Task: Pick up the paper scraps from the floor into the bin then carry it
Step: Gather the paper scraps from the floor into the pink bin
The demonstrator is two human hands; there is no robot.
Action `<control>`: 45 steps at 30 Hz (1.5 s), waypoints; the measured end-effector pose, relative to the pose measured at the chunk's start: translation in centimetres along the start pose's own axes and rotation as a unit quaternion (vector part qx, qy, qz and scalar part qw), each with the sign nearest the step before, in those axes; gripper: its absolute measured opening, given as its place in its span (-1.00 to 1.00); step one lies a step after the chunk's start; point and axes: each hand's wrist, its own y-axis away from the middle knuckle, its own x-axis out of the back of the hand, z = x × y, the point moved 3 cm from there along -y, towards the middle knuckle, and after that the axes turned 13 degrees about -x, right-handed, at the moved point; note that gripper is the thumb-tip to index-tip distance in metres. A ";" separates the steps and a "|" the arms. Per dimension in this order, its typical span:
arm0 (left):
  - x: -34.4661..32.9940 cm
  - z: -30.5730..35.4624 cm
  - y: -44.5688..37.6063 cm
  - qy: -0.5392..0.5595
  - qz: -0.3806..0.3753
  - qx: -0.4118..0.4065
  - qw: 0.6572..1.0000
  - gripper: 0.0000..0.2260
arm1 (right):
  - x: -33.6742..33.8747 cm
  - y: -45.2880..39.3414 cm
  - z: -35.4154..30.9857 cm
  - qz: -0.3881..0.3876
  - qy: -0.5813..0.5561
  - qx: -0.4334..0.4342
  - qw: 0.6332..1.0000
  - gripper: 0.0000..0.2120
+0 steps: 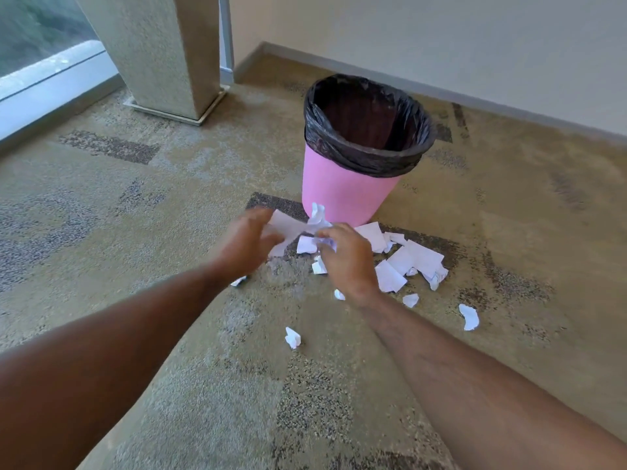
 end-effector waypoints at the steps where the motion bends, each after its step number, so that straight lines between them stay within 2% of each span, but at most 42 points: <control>1: 0.7 1.2 -1.6 0.017 0.051 -0.004 0.999 -0.83 | 1.3 -0.9 -1.1 0.039 -0.019 0.018 0.999 -0.81; 3: 1.9 3.5 -4.9 0.036 0.134 -0.021 0.990 -0.85 | 3.8 -3.0 -3.2 0.110 -0.061 0.048 0.991 -0.79; 6: 3.2 7.1 -9.7 0.063 0.215 -0.041 0.974 -0.79 | 7.8 -5.8 -6.3 0.212 -0.105 0.084 0.968 -0.79; 8: 3.8 9.4 -12.8 0.079 0.244 -0.036 0.966 -0.81 | 9.7 -7.8 -8.0 0.227 -0.093 0.077 0.966 -0.80; 12: 3.8 12.2 -18.0 0.072 0.223 -0.009 0.972 -0.90 | 12.1 -11.5 -10.3 0.224 0.009 0.003 0.975 -0.80; 15: 3.6 13.2 -20.4 0.082 0.201 0.030 0.976 -0.91 | 13.0 -13.8 -10.0 0.176 -0.014 -0.093 0.980 -0.78; 18: 3.1 13.2 -22.1 0.088 0.193 0.051 0.976 -0.74 | 13.2 -15.4 -9.5 0.126 -0.072 -0.125 0.981 -0.75; 22: 2.2 12.6 -23.2 0.146 0.168 0.052 0.974 -0.51 | 14.0 -16.0 -8.9 0.055 0.010 -0.134 0.989 -0.55; 26: 2.4 12.1 -23.1 0.161 0.152 0.015 0.975 -0.46 | 13.9 -16.4 -7.8 0.060 0.095 -0.071 0.991 -0.53; 28: 2.4 11.5 -22.5 0.159 0.145 -0.017 0.977 -0.50 | 13.5 -15.5 -7.2 0.108 0.146 -0.014 0.983 -0.57; 30: 2.5 10.4 -21.5 0.128 0.149 -0.058 0.979 -0.56 | 12.7 -13.3 -6.9 0.181 0.170 0.093 0.964 -0.63; 33: 2.3 7.0 -18.4 0.054 0.222 -0.098 0.968 -0.68 | 9.5 -8.9 -5.7 0.219 0.185 0.242 0.927 -0.73; 35: 1.3 3.1 -15.3 0.007 0.257 -0.080 0.963 -0.74 | 5.9 -5.7 -4.3 0.183 0.237 0.288 0.910 -0.70; 36: 0.4 0.6 -13.6 -0.011 0.249 -0.051 0.967 -0.76 | 3.9 -4.0 -3.3 0.148 0.268 0.298 0.904 -0.65; 38: -1.3 -4.1 -10.1 -0.031 0.178 0.038 0.983 -0.74 | 0.0 -0.8 -1.0 0.062 0.310 0.296 0.901 -0.56; 41: -4.0 -9.2 -4.9 -0.055 -0.019 0.153 0.987 -0.56 | -3.9 3.5 1.4 -0.069 0.357 0.244 0.899 -0.68; 43: -5.3 -10.3 -2.4 -0.087 -0.139 0.161 0.973 -0.34 | -5.5 5.5 2.7 -0.149 0.382 0.202 0.889 -0.73; 45: -6.3 -10.3 -0.7 -0.127 -0.221 0.144 0.956 -0.17 | -6.4 7.2 3.6 -0.217 0.396 0.158 0.878 -0.58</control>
